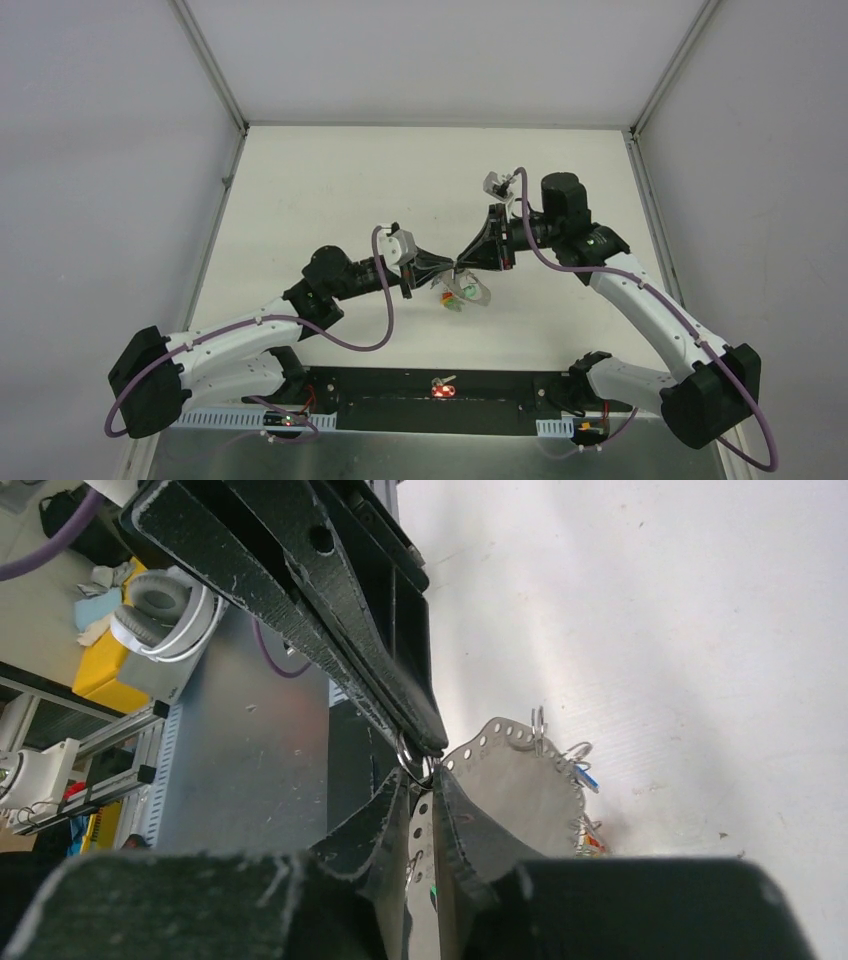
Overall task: Put the keys on the keyring
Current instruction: Adjust the keyring.
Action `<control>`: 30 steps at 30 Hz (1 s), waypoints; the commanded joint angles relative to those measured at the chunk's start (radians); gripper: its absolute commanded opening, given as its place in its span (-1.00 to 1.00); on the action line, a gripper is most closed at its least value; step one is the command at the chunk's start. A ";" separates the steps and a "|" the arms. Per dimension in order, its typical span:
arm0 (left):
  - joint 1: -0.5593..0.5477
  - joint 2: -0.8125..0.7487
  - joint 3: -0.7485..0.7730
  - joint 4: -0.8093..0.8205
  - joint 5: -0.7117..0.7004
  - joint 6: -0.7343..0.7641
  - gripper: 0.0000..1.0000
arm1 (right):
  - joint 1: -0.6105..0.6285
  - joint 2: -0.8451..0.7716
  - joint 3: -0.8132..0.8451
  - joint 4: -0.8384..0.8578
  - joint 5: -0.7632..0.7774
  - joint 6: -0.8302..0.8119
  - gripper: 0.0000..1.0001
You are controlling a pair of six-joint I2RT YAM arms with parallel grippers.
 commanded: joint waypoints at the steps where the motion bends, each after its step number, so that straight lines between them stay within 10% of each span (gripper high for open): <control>1: -0.009 -0.006 0.004 0.177 -0.032 -0.032 -1.00 | 0.001 -0.005 -0.013 0.130 -0.130 0.063 -0.71; 10: -0.010 -0.044 -0.027 0.190 -0.093 -0.030 -1.00 | -0.008 -0.054 -0.039 0.132 -0.039 0.089 -0.42; 30: -0.009 -0.040 0.008 0.108 -0.191 -0.045 -1.00 | 0.024 -0.012 -0.038 0.109 -0.084 0.094 -0.84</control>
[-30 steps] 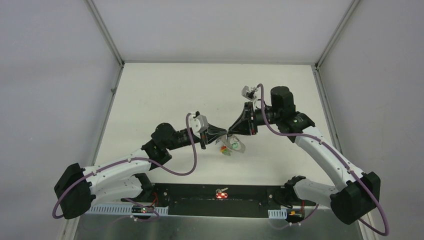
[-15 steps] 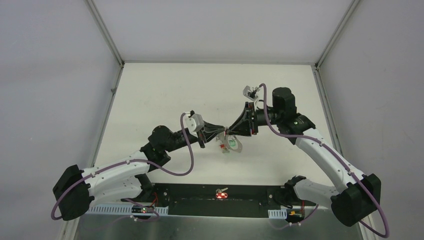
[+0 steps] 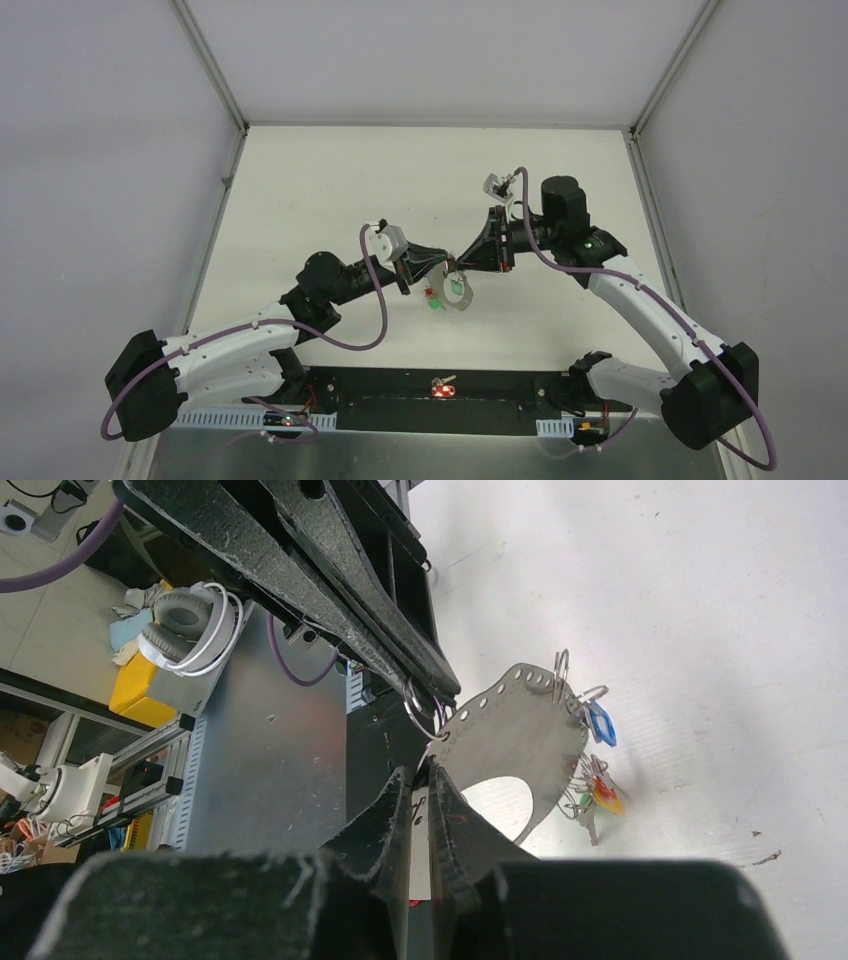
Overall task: Put the keys on the keyring
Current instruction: Adjust the keyring.
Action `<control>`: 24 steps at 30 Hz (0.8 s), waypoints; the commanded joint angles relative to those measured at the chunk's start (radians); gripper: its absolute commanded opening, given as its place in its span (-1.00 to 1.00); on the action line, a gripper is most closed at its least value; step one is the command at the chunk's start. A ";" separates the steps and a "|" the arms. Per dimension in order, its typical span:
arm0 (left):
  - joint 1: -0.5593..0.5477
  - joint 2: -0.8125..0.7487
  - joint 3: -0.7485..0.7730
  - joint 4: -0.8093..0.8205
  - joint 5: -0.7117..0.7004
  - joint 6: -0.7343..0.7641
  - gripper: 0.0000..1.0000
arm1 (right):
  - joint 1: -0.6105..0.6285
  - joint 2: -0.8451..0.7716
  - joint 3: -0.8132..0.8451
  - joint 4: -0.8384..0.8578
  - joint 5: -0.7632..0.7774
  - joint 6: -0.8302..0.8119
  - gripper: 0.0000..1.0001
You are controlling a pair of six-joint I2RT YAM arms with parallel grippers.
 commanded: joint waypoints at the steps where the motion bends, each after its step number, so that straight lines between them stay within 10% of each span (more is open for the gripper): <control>1: -0.003 -0.004 0.044 0.042 -0.058 -0.019 -1.00 | 0.038 -0.008 0.018 0.002 -0.039 -0.015 -0.86; 17: -0.020 0.015 0.121 -0.103 -0.096 0.010 -1.00 | 0.066 -0.036 0.073 -0.008 0.005 -0.020 -1.00; 24: -0.023 -0.004 0.080 -0.033 -0.086 0.001 -1.00 | 0.061 -0.072 0.070 -0.003 0.069 -0.030 -0.45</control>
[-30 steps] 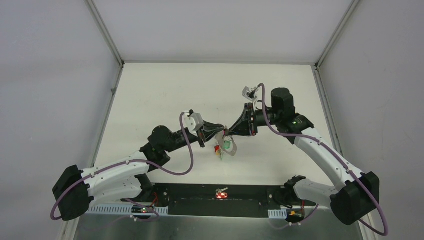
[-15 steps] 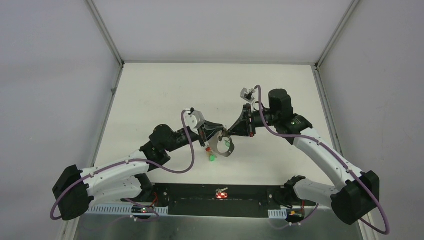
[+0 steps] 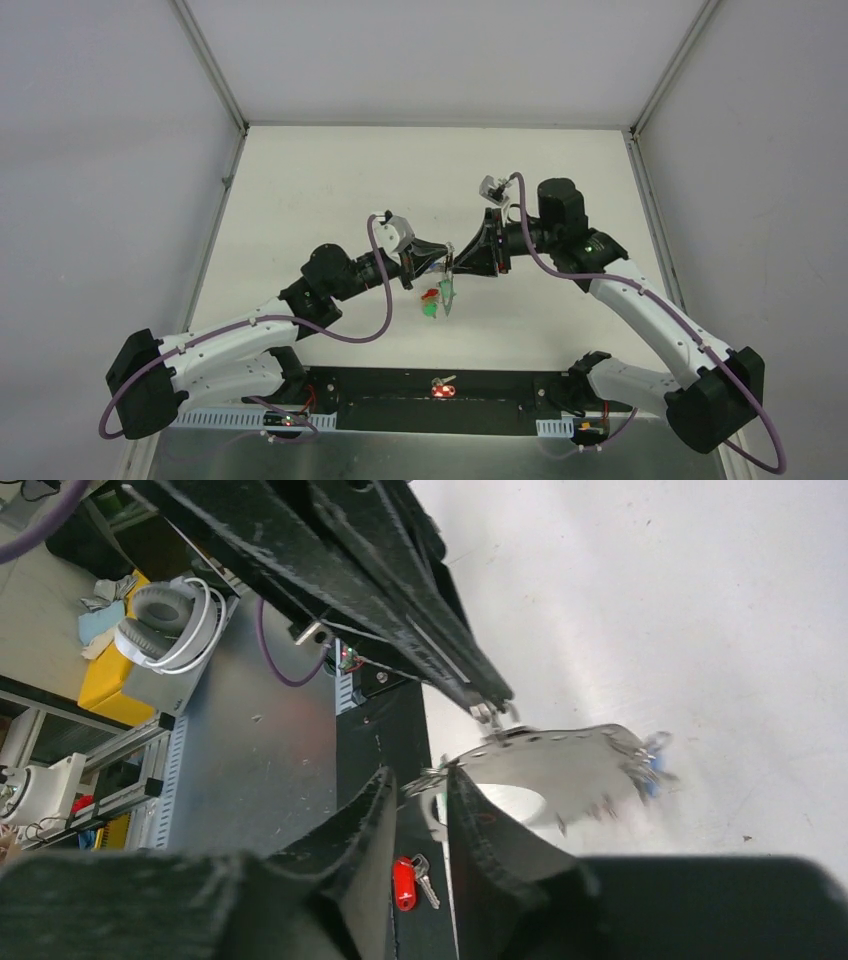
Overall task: Put the keys on the keyring
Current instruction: Adjust the keyring.
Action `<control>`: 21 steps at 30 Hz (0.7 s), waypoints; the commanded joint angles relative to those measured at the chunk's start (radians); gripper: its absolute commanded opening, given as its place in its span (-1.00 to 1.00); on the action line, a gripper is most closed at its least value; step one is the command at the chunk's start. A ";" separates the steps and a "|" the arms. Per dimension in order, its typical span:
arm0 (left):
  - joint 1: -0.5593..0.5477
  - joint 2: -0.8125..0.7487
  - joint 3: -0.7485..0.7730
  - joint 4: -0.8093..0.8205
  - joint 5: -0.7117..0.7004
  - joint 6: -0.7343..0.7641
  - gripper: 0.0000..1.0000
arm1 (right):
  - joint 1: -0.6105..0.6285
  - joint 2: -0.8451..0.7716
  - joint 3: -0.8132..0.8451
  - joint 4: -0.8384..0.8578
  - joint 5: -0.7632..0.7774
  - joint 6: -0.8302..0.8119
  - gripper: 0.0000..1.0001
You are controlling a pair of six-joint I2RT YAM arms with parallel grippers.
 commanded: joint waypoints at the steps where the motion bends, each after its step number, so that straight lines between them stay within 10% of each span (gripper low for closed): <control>1: -0.010 -0.023 -0.008 0.116 -0.019 0.002 -1.00 | 0.010 -0.067 0.053 0.032 -0.008 -0.017 -0.40; 21: -0.009 -0.079 -0.151 0.432 0.137 -0.027 -1.00 | -0.007 -0.094 -0.044 0.307 -0.126 -0.075 -0.41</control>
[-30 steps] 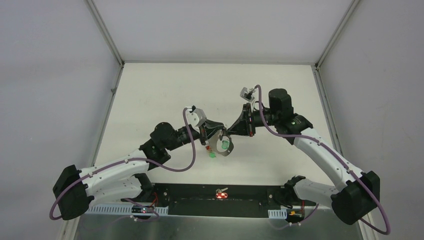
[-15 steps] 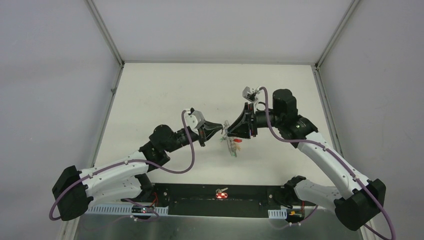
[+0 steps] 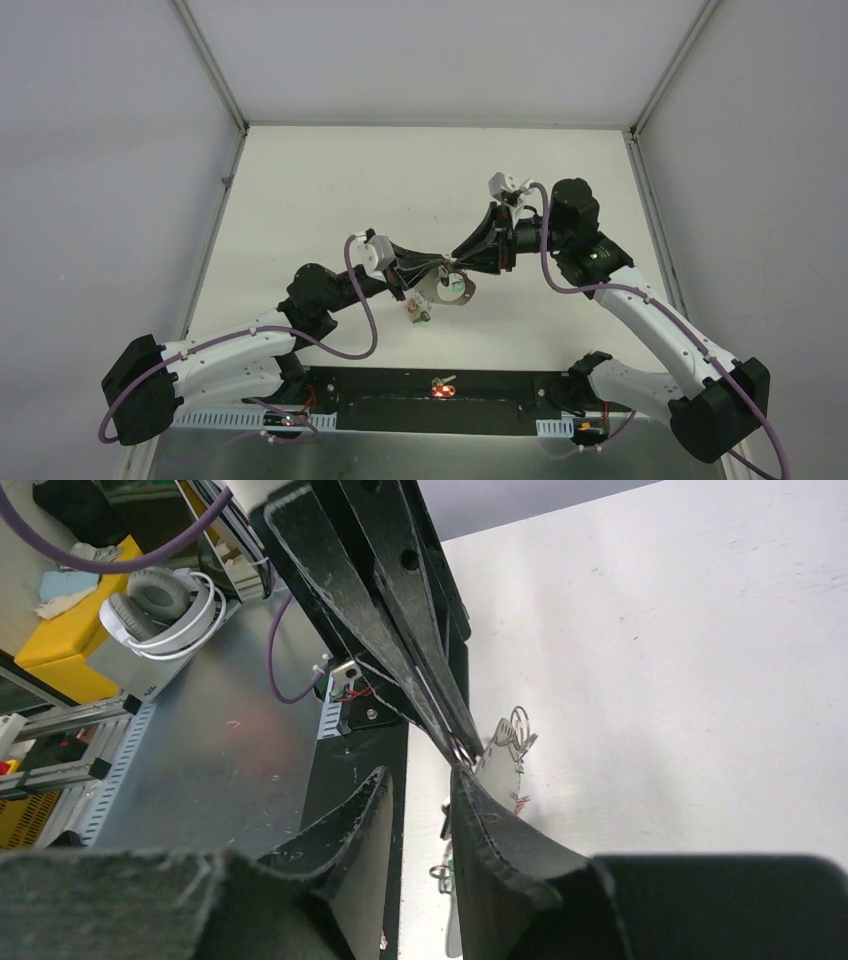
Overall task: Put the keys on the keyring
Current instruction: Adjust the keyring.
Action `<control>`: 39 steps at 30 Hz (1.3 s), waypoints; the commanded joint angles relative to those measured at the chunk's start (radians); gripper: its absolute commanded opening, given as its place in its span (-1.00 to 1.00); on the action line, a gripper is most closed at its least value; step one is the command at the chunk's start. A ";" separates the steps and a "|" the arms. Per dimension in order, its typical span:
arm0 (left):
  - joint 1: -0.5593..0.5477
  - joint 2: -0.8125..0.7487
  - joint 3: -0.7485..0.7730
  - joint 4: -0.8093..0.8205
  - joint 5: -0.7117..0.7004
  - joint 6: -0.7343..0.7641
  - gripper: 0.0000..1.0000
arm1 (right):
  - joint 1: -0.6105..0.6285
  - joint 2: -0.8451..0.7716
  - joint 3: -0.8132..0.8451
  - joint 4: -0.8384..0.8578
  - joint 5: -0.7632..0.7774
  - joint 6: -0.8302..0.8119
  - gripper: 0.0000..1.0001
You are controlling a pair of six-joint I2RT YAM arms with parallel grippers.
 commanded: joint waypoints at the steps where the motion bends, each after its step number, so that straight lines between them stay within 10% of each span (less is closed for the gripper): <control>1: -0.009 -0.025 0.006 0.174 0.071 -0.013 -1.00 | -0.002 -0.037 -0.024 0.094 -0.038 -0.059 -0.41; 14: -0.010 -0.005 0.018 0.221 0.153 -0.008 -1.00 | -0.002 -0.023 -0.022 0.154 -0.062 -0.035 -0.43; 30: -0.010 -0.004 0.041 0.177 0.150 -0.006 -1.00 | 0.025 0.011 -0.020 0.156 -0.058 -0.010 -1.00; 39: -0.010 -0.088 0.113 -0.105 0.026 -0.026 -1.00 | 0.026 -0.039 -0.027 0.050 0.057 -0.014 0.08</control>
